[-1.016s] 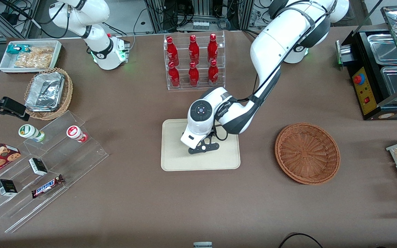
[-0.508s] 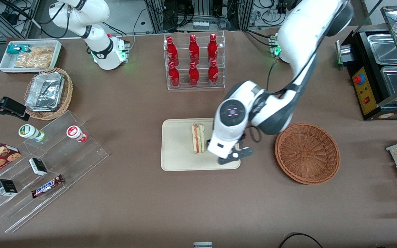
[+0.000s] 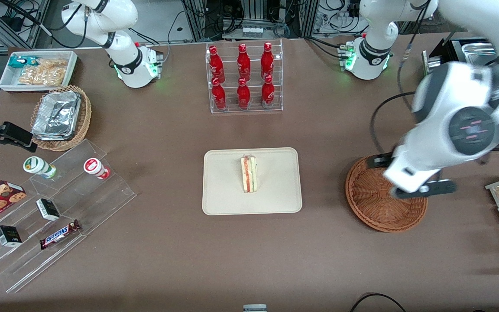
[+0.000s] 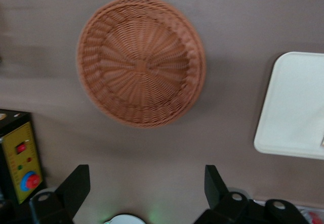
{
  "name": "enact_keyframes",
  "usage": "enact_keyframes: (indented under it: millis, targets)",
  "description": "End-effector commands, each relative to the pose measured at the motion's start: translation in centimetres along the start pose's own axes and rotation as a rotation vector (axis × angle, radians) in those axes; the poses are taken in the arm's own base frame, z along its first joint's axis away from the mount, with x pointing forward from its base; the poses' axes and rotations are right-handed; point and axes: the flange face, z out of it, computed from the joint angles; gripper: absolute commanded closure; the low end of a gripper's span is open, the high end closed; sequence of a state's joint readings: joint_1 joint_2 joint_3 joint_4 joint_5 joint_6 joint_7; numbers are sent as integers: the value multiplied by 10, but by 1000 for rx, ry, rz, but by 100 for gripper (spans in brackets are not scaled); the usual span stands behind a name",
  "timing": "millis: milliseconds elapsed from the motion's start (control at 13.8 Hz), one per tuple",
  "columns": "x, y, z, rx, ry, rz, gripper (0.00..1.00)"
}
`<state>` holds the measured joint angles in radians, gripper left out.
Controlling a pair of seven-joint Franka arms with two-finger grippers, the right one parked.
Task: Place sandwich from basket to tray
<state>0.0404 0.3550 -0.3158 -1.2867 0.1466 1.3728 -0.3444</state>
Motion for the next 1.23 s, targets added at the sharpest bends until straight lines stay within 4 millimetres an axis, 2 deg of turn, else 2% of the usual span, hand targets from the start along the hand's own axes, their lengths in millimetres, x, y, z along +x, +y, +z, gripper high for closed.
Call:
enact_keyframes:
  millis: [0,145,435,581,798,1016,1161]
  targets:
    - [-38,-38,-25,10,-35,-6,0]
    - [-67,-50,-41,31,-77,-4,0]
    - [-112,-31,-19,75,-47,17,0]
    - [-114,-30,-17,67,-39,19,0]
    - [-112,-35,-26,17,-37,14,0]
    - [-99,-36,-40,-3,-19,13,0]
    - [-96,-38,-41,-8,-14,8,0]
